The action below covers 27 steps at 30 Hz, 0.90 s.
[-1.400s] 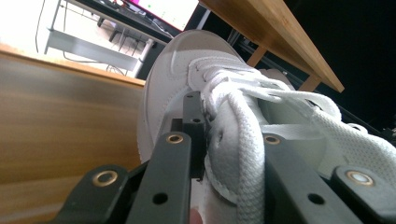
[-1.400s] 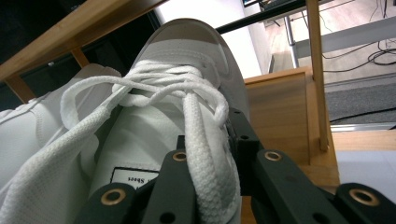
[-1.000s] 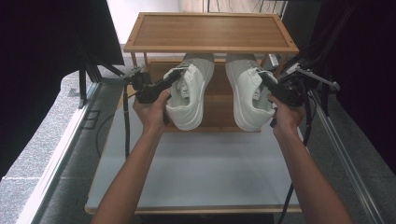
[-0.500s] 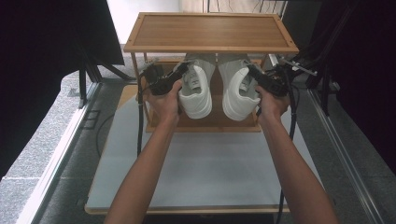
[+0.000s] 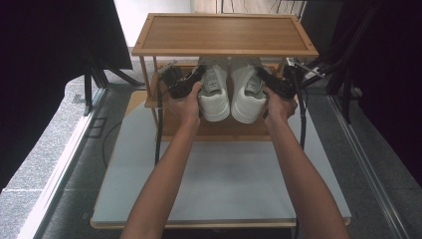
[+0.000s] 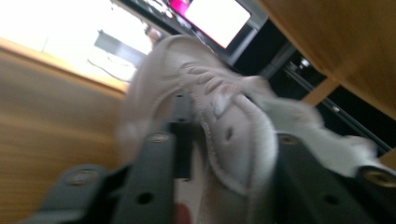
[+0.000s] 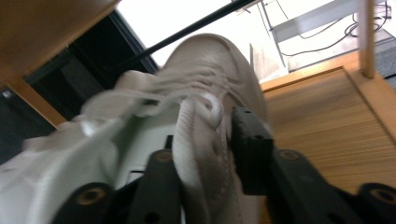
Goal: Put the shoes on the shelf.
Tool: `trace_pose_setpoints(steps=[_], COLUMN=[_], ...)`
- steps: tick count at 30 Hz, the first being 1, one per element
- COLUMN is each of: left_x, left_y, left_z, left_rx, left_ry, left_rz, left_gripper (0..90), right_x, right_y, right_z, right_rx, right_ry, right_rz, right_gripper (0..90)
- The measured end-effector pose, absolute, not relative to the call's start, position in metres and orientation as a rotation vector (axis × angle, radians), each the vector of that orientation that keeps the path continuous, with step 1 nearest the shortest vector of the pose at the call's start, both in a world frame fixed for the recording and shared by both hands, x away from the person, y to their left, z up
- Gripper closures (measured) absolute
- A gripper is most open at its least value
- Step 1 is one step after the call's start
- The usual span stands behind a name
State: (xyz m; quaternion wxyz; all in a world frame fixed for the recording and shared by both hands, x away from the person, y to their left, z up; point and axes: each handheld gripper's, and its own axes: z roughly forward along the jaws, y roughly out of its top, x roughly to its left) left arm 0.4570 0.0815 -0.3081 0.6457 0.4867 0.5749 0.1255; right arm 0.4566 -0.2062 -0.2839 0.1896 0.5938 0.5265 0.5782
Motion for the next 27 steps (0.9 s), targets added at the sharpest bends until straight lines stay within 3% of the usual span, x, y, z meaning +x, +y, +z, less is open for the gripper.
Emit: trace_pose_setpoints(steps=[1, 3, 4, 6, 7, 10, 14, 15, 16, 19, 24, 27], left_x=[0.462, 0.462, 0.460, 0.456, 0.454, 0.446, 0.424, 0.416, 0.409, 0.378, 0.341, 0.334], left_y=[0.076, 0.076, 0.081, 0.082, 0.084, 0.087, 0.096, 0.099, 0.101, 0.109, 0.112, 0.107], left_z=[-0.311, -0.308, -0.307, -0.302, -0.300, -0.296, -0.289, -0.287, -0.285, -0.280, -0.290, -0.300], left_rx=[1.091, 1.071, 1.128, 1.104, 1.111, 1.157, 1.198, 1.218, 1.240, 1.335, 1.434, 1.466], left_ry=[1.306, 1.280, 1.254, 1.232, 1.226, 1.195, 1.147, 1.133, 1.121, 1.045, 0.982, 0.979], left_rz=[0.230, 0.209, 0.233, 0.254, 0.262, 0.274, 0.315, 0.327, 0.337, 0.396, 0.417, 0.369], left_gripper=[57.7, 53.8, 55.3, 54.1, 49.0, 49.8, 54.9, 63.9, 63.9, 78.7, 89.0, 89.8], right_x=[0.461, 0.462, 0.460, 0.459, 0.453, 0.449, 0.429, 0.416, 0.416, 0.384, 0.340, 0.329], right_y=[-0.197, -0.194, -0.194, -0.195, -0.201, -0.204, -0.208, -0.213, -0.213, -0.223, -0.220, -0.212], right_z=[-0.289, -0.289, -0.287, -0.286, -0.280, -0.276, -0.275, -0.272, -0.272, -0.266, -0.274, -0.283], right_rx=[1.642, 1.659, 1.638, 1.605, 1.571, 1.547, 1.440, 1.384, 1.384, 1.271, 1.093, 1.032], right_ry=[1.534, 1.531, 1.508, 1.484, 1.440, 1.479, 1.514, 1.529, 1.529, 1.632, 1.790, 1.868], right_rz=[1.633, 1.618, 1.635, 1.674, 1.748, 1.744, 1.674, 1.673, 1.673, 1.651, 1.594, 1.539], right_gripper=[58.1, 55.6, 49.2, 48.4, 43.1, 44.3, 50.4, 56.7, 56.7, 72.7, 87.3, 89.0])
